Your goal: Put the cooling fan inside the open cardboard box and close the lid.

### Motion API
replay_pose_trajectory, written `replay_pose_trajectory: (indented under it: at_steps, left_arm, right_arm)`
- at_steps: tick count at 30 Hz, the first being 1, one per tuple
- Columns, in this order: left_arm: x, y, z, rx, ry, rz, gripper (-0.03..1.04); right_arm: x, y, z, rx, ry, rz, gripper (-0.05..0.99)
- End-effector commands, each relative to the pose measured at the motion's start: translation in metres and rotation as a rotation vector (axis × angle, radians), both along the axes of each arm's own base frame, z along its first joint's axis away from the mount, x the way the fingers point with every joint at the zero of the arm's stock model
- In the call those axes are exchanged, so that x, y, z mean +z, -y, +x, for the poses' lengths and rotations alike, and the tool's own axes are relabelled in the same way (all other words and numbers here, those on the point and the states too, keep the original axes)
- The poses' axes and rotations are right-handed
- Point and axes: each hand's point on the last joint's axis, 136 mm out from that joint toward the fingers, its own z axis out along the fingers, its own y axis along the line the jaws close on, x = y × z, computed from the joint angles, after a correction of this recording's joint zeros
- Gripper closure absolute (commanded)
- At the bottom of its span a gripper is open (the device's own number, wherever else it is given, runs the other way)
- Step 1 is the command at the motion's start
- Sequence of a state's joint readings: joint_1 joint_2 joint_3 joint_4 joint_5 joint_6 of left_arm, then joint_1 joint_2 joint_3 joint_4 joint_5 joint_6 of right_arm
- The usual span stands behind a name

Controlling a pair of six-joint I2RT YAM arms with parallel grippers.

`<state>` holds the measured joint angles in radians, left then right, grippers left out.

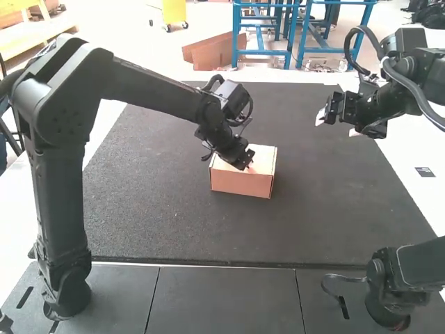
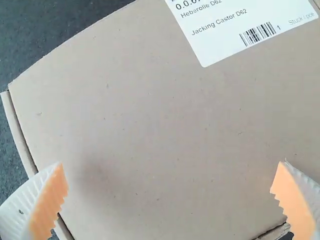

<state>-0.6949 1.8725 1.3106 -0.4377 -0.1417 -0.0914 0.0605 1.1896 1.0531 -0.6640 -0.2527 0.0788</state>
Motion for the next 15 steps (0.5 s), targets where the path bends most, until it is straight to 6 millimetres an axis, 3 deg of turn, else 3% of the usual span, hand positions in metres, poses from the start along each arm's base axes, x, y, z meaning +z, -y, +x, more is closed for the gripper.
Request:
replay_pose_trajectory:
  at_steps: [1, 3, 5, 11, 15]
  left_arm:
    - [-0.023, -0.009, -0.008, 0.004, -0.027, 0.073, 0.04]
    - [-0.014, -0.009, -0.004, 0.005, -0.014, 0.064, 0.04]
    - [0.007, -0.01, 0.004, 0.019, 0.014, 0.042, 0.04]
    - [0.102, -0.024, 0.038, 0.087, 0.155, -0.073, 0.04]
    - [0.167, -0.031, 0.05, 0.114, 0.266, -0.16, 0.04]
  right_arm:
    - [0.003, -0.001, -0.002, -0.01, 0.003, 0.025, 0.02]
    - [0.003, 0.0, -0.002, -0.015, 0.001, 0.028, 0.02]
    - [0.002, 0.001, -0.001, -0.029, -0.001, 0.037, 0.02]
    - [0.024, -0.001, 0.015, -0.039, 0.093, 0.057, 0.02]
    - [0.041, -0.003, 0.026, -0.032, 0.171, 0.06, 0.02]
